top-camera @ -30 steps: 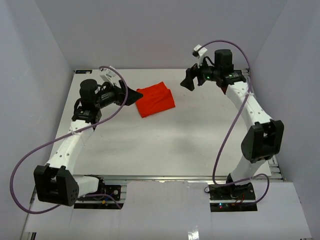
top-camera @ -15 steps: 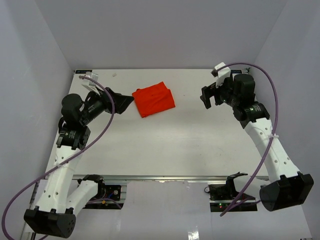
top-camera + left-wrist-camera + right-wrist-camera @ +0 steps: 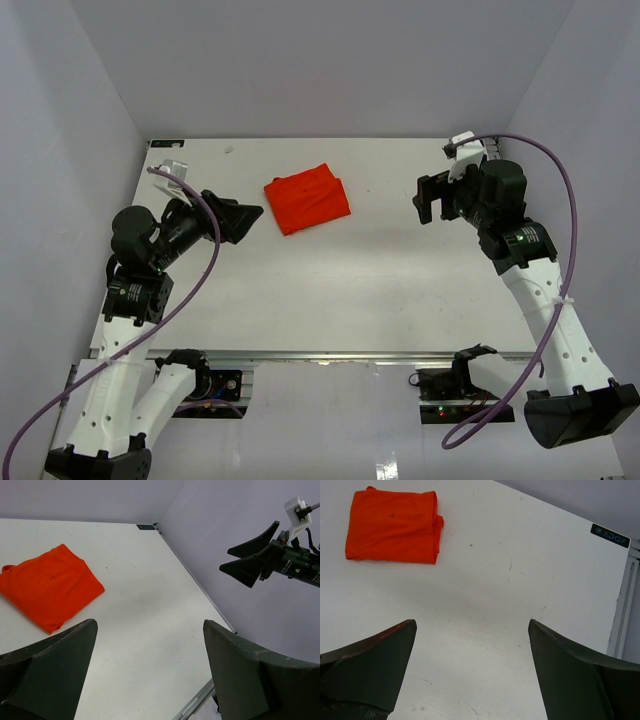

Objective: Fold and stack the t-shirts
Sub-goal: Reset both grippers

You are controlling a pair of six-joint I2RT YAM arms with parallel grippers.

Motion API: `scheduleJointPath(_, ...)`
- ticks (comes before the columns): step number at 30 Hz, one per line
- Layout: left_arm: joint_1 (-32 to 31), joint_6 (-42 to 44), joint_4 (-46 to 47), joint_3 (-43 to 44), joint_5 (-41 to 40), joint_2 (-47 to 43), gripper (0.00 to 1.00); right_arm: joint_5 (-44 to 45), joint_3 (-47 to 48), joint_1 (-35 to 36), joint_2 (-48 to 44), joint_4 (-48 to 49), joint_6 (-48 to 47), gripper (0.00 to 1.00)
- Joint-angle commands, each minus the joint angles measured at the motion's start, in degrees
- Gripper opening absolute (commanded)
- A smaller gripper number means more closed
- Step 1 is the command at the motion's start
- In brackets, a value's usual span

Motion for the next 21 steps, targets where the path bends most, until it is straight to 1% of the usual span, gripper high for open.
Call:
scheduleJointPath(1,0.14,-0.52,-1.41,-0.37,-0.35,-0.95,0.98,1.46,-0.73,-0.15,-2.13,-0.61,2.03,1.00)
scheduleJointPath(21,0.14,-0.96,-2.02,-1.34,-0.97,-2.27,0.98,0.85,-2.93,-0.06,-2.22,-0.88,2.21,1.00)
